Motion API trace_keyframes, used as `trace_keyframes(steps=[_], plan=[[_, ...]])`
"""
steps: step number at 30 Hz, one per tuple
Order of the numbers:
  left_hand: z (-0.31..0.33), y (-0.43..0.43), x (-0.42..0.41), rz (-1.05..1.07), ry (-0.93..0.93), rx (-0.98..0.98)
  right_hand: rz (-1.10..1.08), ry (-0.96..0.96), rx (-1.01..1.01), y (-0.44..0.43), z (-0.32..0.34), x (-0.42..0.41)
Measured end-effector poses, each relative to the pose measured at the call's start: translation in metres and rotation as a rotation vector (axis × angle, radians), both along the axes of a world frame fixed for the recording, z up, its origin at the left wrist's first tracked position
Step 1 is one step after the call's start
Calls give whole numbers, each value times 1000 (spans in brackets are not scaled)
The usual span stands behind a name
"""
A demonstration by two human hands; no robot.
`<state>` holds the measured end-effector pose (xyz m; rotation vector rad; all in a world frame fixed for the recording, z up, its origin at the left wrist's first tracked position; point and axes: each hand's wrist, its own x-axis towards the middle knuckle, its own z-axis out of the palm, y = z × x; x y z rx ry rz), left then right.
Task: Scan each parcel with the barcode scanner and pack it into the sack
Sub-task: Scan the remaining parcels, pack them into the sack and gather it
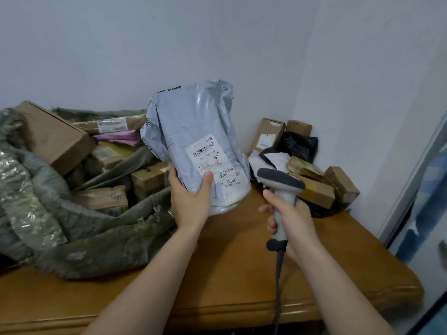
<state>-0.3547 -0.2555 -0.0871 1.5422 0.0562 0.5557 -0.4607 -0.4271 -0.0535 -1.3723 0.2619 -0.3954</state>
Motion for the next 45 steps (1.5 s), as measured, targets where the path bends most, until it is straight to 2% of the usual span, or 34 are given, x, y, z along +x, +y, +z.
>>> trace_keyframes(steps=[3, 7, 12, 15, 17, 22, 25, 28, 31, 36, 38, 41, 45], plan=[[29, 17, 6, -60, 20, -69, -82, -26, 49, 12, 14, 17], [73, 42, 11, -202, 67, -101, -32, -73, 130, 41, 33, 36], [111, 78, 14, -305, 208, -1, 52, -101, 304, 85, 56, 64], [136, 106, 7, -406, 216, 268, 25, -93, 350, 103, 71, 83], [158, 130, 11, -376, 214, 501, -10, -132, 342, 110, 82, 96], [218, 196, 71, 80, 145, 1046, -136, -227, 230, 117, 119, 131], [241, 231, 122, 148, 233, 1323, -114, -277, 148, 120, 139, 156], [239, 253, 180, 141, 406, 1561, -109, -351, 3, 124, 149, 182], [231, 261, 225, 98, 595, 1574, -90, -405, -135, 130, 156, 205], [210, 274, 265, -190, 818, 1353, -46, -492, -361, 125, 156, 239], [205, 284, 271, -140, 789, 1350, -19, -517, -449, 121, 157, 245], [211, 293, 258, -36, 612, 1411, 40, -549, -586, 118, 162, 246], [235, 303, 226, 141, 294, 1676, 78, -590, -705, 114, 174, 234]])
